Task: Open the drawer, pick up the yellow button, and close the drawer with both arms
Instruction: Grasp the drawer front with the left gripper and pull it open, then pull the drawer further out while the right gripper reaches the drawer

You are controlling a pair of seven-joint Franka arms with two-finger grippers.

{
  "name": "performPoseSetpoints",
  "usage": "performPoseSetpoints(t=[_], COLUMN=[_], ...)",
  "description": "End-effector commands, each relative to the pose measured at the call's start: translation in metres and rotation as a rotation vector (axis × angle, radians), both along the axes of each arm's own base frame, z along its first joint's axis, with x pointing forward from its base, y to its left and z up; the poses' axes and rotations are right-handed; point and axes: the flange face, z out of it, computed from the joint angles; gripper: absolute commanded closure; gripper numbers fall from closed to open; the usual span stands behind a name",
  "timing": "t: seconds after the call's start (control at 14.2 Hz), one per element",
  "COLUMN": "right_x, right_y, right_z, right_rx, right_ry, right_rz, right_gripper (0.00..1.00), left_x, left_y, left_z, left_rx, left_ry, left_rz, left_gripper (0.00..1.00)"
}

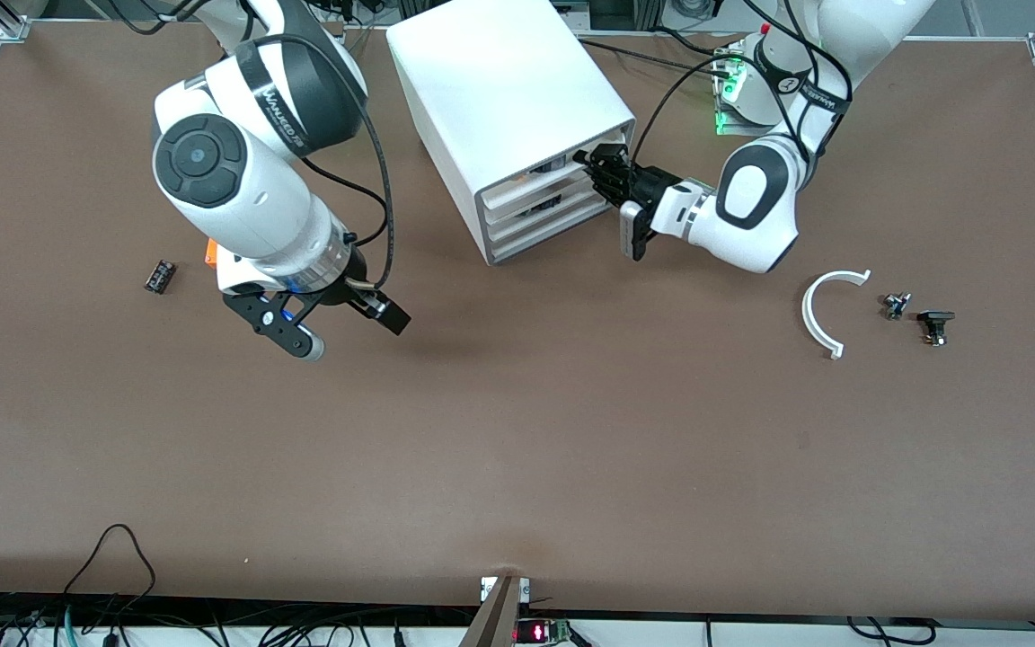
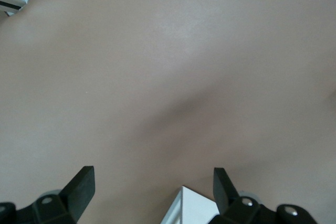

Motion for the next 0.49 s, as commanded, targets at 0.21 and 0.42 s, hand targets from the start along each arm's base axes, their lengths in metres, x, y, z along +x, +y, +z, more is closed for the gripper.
performPoseSetpoints(t=[0.21, 0.42], right_x=[0.001, -0.002], right_y=[0.027, 0.05], right_z=[0.004, 0.008], right_rx=[0.039, 0.054], right_ry=[-0.021, -0.031], right_rz=[-0.104, -0.142], right_gripper=[0.0, 0.0], left_x=[0.08, 0.104], left_y=[0.069, 0.089], left_z=[-0.007, -0.008], left_rx=[0.048, 0.054], left_ry=[-0.114, -0.135], left_rz=[0.008, 0.021], left_gripper=[1.0, 1.0])
